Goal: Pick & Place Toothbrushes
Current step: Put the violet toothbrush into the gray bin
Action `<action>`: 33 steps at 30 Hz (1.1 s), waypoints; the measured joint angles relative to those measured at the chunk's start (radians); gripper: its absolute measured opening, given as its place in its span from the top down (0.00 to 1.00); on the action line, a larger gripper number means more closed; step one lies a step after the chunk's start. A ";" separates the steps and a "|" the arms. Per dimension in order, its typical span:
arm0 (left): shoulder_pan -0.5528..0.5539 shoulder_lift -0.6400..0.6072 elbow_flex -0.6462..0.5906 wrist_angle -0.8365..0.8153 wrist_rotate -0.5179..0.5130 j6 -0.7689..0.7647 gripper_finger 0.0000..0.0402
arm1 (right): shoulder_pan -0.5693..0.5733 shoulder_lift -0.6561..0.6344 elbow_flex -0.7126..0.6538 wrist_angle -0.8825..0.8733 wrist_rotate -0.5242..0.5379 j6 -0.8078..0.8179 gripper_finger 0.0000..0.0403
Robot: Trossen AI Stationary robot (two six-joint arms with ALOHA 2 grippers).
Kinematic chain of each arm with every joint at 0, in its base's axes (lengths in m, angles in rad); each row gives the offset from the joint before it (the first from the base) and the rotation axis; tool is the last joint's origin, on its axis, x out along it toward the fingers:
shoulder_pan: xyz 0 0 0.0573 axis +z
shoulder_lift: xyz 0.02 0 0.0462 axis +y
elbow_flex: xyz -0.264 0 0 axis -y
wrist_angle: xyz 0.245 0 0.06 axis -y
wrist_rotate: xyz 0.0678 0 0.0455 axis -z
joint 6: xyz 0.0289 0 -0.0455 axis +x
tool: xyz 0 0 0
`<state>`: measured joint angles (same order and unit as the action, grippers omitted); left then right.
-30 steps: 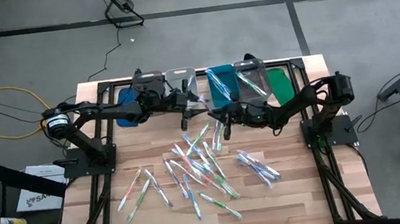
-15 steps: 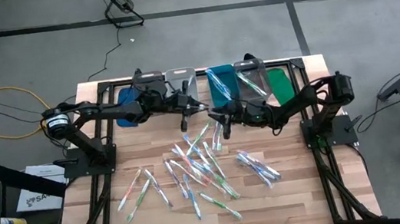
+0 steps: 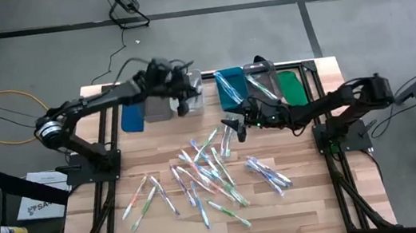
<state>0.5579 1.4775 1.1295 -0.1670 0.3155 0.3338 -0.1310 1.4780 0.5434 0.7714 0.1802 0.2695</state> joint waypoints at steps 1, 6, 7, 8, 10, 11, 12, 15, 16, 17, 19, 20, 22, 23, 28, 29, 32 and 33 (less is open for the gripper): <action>0.005 0.012 0.051 -0.078 -0.020 0.015 0.98 | 0.000 -0.011 0.000 -0.019 0.001 0.000 0.40; 0.018 0.054 0.252 -0.294 -0.060 0.078 0.97 | 0.000 -0.019 0.000 -0.041 0.003 -0.001 0.39; 0.018 0.058 0.278 -0.314 -0.063 0.084 0.97 | 0.000 -0.019 0.000 -0.047 0.003 -0.001 0.39; 0.018 0.063 0.296 -0.340 -0.070 0.093 0.97 | 0.000 -0.019 0.000 -0.057 0.003 -0.001 0.39; 0.019 0.072 0.312 -0.363 -0.085 0.103 0.96 | 0.000 -0.019 0.000 -0.078 0.003 -0.001 0.39; 0.019 0.073 0.312 -0.368 -0.084 0.102 0.96 | 0.000 -0.019 0.000 -0.092 0.003 0.000 0.39; 0.019 0.073 0.310 -0.375 -0.084 0.092 0.96 | 0.000 -0.019 0.000 -0.099 0.003 0.000 0.39; 0.013 0.077 0.295 -0.381 -0.082 0.084 0.96 | 0.000 -0.019 0.000 -0.106 0.002 0.000 0.39; 0.004 0.084 0.290 -0.382 -0.081 0.079 0.96 | 0.000 -0.019 0.000 -0.111 0.003 0.000 0.39; -0.003 0.091 0.285 -0.382 -0.081 0.074 0.96 | 0.000 -0.019 0.000 -0.116 0.003 0.000 0.39; -0.010 0.103 0.281 -0.380 -0.079 0.069 0.96 | 0.000 -0.019 0.000 -0.116 0.000 0.000 0.39; -0.019 0.108 0.282 -0.372 -0.078 0.062 0.96 | 0.000 -0.019 0.000 -0.115 0.000 -0.001 0.39; -0.034 0.117 0.283 -0.367 -0.078 0.060 0.96 | 0.000 -0.019 0.000 -0.118 0.000 -0.001 0.39; -0.041 0.122 0.283 -0.368 -0.079 0.058 0.96 | 0.000 -0.019 0.000 -0.120 0.000 -0.002 0.39; -0.093 0.133 0.283 -0.370 -0.183 0.076 0.97 | 0.000 -0.019 0.000 -0.129 0.000 -0.001 0.39; -0.104 0.133 0.283 -0.371 -0.205 0.082 0.97 | 0.000 -0.019 0.000 -0.130 0.000 -0.001 0.39; -0.142 0.133 0.283 -0.367 -0.218 0.081 0.98 | 0.000 -0.019 0.000 -0.132 0.000 -0.001 0.39; -0.156 0.133 0.283 -0.369 -0.215 0.081 0.98 | 0.000 -0.019 0.000 -0.135 0.000 -0.001 0.39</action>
<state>0.4019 1.6104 1.4128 -0.5357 0.1005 0.4150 -0.1307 1.4593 0.5430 0.6366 0.1799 0.2687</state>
